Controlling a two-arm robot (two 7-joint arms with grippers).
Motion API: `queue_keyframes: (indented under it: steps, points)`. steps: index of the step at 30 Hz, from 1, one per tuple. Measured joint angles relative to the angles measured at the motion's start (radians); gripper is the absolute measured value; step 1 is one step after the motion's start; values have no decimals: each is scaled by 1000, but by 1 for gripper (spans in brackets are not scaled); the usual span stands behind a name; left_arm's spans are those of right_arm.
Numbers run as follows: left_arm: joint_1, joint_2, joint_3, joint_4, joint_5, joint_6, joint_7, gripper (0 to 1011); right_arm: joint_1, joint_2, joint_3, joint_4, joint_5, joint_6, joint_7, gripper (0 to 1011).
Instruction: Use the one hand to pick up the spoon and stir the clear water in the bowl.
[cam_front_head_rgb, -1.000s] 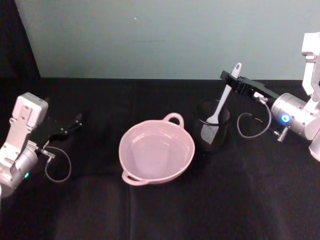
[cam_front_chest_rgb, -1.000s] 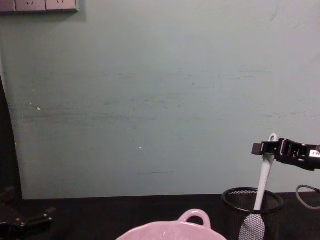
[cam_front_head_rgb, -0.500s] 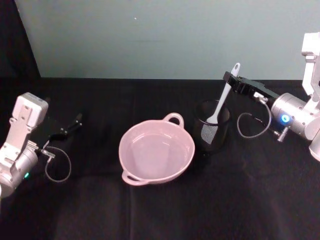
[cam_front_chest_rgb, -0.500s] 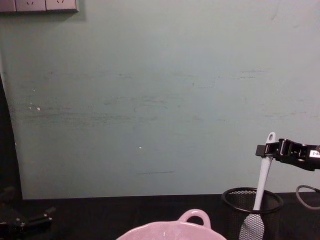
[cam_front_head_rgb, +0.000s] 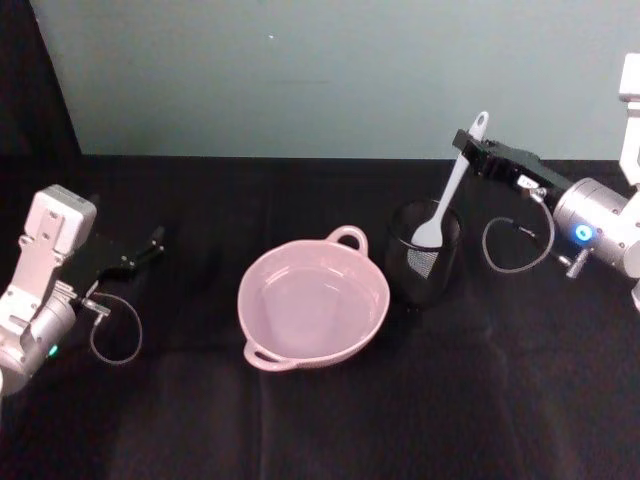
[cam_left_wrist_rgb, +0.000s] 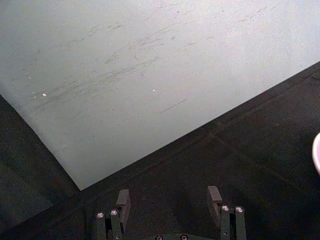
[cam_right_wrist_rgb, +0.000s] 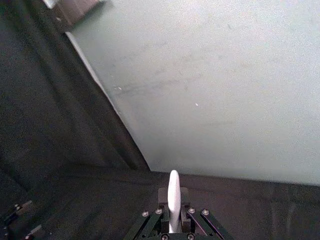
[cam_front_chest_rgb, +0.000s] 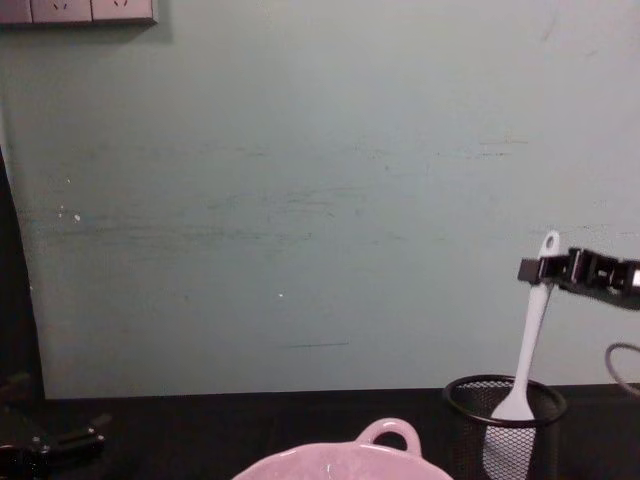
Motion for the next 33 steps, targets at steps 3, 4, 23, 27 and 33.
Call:
queue_keyframes:
  steps: [3, 4, 23, 27, 33]
  points:
    - [0, 0, 0, 0, 0, 0, 0, 1011, -14, 18, 3, -46, -13, -16, 4, 121]
    - [0, 0, 0, 0, 0, 0, 0, 1011, -16, 21, 3, -56, -16, -20, 5, 121]
    - [0, 0, 0, 0, 0, 0, 0, 1011, 33, 85, -14, -212, -103, -21, 64, 121]
    - [0, 0, 0, 0, 0, 0, 0, 1011, 59, 92, -21, -236, -96, 9, 77, 121]
    - [0, 0, 0, 0, 0, 0, 0, 1011, 86, 97, -42, -263, -79, 44, 93, 121]
